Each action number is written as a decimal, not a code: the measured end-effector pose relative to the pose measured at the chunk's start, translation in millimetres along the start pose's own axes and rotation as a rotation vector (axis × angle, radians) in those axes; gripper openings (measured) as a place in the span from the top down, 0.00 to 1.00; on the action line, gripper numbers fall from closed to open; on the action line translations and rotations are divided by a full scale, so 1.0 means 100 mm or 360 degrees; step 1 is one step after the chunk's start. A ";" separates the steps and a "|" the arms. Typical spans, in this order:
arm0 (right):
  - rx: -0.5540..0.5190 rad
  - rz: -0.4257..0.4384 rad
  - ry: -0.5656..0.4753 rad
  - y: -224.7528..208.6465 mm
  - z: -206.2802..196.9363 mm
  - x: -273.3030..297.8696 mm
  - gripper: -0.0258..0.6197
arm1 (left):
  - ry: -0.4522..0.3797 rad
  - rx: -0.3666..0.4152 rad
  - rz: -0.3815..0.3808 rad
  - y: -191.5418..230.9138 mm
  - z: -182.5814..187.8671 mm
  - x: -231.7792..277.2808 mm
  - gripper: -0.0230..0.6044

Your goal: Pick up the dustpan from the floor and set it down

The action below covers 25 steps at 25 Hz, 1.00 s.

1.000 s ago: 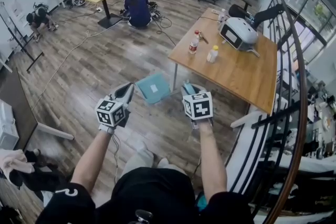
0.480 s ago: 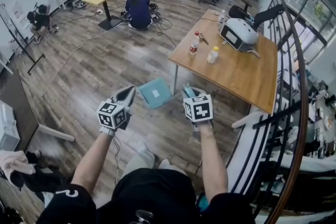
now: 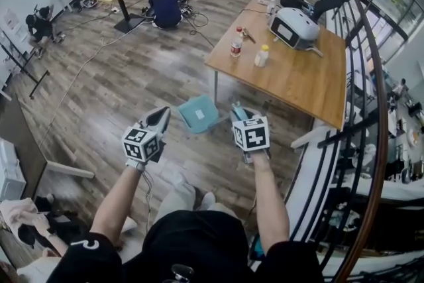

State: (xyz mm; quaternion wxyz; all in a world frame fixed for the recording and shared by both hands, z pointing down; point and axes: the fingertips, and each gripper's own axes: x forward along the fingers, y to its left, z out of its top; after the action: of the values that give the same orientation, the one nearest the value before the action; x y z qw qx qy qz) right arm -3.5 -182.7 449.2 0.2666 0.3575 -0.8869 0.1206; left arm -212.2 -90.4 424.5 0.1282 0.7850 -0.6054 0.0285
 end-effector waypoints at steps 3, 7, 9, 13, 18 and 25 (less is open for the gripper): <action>0.0032 -0.0036 0.0018 -0.13 -0.12 0.00 0.82 | 0.0025 0.0012 -0.0024 -0.06 -0.06 0.10 0.97; 0.0077 -0.0090 0.0064 -0.29 -0.32 -0.03 0.82 | 0.0059 0.0015 -0.0067 -0.15 -0.13 0.27 0.97; 0.0092 -0.0115 0.0083 -0.37 -0.42 -0.03 0.82 | 0.0085 0.0015 -0.0097 -0.21 -0.19 0.38 0.97; 0.0121 -0.0156 0.0151 -0.48 -0.72 0.02 0.82 | 0.0143 0.0013 -0.0176 -0.35 -0.39 0.61 0.97; 0.0156 -0.0255 0.0187 -0.72 -1.04 0.15 0.82 | 0.0210 0.0007 -0.0239 -0.46 -0.68 0.91 0.97; 0.0254 -0.0364 0.0207 -1.06 -1.64 0.45 0.82 | 0.0253 0.0045 -0.0272 -0.52 -1.14 1.39 0.97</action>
State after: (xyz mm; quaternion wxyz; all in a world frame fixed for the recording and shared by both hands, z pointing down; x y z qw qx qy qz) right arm 106.9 -218.3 613.1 0.3061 0.4678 -0.8088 0.1825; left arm -112.8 -182.8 554.2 0.1668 0.8308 -0.5237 0.0881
